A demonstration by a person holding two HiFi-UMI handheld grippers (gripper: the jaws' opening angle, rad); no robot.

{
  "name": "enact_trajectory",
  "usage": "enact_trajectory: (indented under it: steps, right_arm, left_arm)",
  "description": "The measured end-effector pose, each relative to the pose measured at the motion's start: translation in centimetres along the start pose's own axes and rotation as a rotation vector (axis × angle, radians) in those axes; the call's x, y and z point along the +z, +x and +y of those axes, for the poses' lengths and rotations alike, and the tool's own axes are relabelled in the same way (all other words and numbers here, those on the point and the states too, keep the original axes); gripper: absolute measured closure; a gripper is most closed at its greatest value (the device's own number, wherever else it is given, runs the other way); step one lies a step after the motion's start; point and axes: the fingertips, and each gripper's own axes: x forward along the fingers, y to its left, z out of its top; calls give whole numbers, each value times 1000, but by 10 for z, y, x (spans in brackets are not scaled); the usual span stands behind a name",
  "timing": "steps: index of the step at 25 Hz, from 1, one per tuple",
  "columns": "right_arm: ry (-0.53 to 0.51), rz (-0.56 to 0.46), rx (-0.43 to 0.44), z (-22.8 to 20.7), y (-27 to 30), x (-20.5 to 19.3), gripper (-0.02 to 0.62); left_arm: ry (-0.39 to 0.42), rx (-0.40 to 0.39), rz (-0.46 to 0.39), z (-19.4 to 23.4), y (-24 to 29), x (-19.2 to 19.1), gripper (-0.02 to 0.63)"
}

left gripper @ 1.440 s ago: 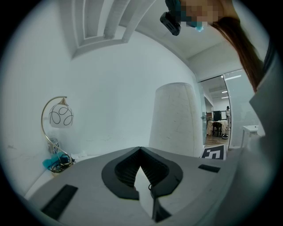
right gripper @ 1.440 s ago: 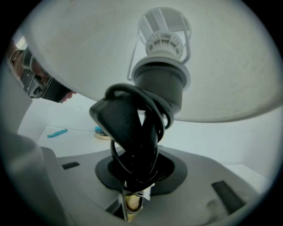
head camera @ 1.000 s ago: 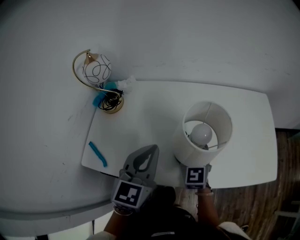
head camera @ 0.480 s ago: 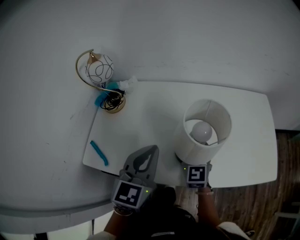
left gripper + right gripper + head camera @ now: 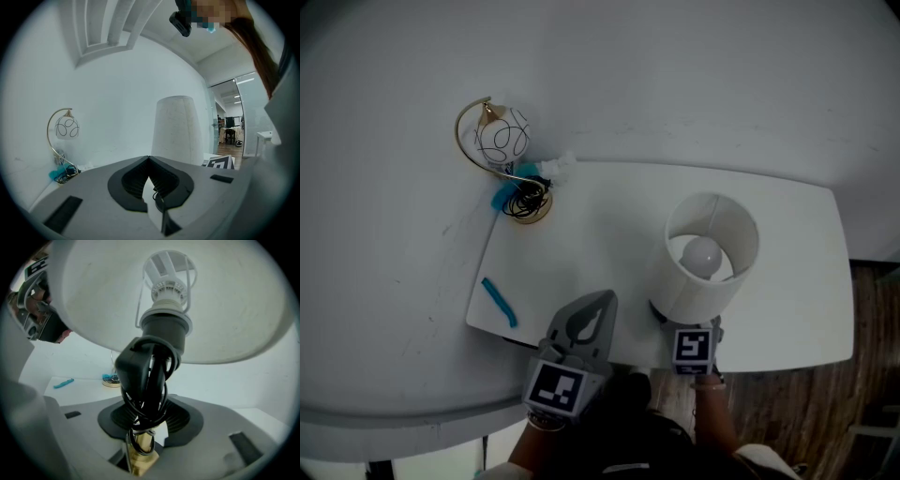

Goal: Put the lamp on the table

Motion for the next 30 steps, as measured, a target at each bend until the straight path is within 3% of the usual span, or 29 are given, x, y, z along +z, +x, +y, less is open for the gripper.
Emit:
enact_trajectory:
  steps: [14,30]
  right_arm:
    - [87,47,-22,-3,-16,-6,415]
    - [113,77,-41,-2,-37,-11,416]
  left_arm:
    - [-6,21,-14,-6,-19,2,606]
    - [-12,46,-33,-16,-42,5,606]
